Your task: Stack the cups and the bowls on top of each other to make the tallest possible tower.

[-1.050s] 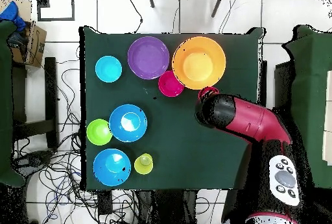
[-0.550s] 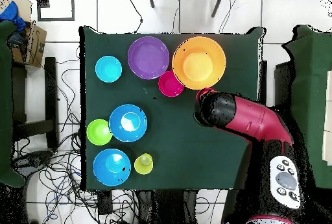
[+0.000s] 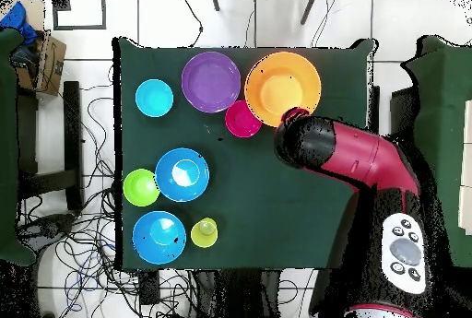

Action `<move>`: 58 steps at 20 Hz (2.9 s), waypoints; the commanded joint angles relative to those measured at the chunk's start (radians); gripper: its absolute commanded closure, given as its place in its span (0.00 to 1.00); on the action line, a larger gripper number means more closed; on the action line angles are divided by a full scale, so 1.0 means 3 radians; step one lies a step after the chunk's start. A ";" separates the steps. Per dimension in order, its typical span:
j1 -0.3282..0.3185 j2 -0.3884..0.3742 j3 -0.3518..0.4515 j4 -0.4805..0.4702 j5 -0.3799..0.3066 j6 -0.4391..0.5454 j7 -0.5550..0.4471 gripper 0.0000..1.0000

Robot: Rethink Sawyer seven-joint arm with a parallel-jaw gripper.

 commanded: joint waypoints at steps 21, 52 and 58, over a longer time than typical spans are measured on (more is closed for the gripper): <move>0.0561 0.0683 -0.0410 -0.0873 0.0423 -0.0364 0.0972 1.00; 0.0635 0.1013 -0.0451 -0.0811 0.0807 -0.0724 0.1013 1.00; 0.0644 0.1037 -0.0427 -0.0755 0.0867 -0.0838 0.1044 1.00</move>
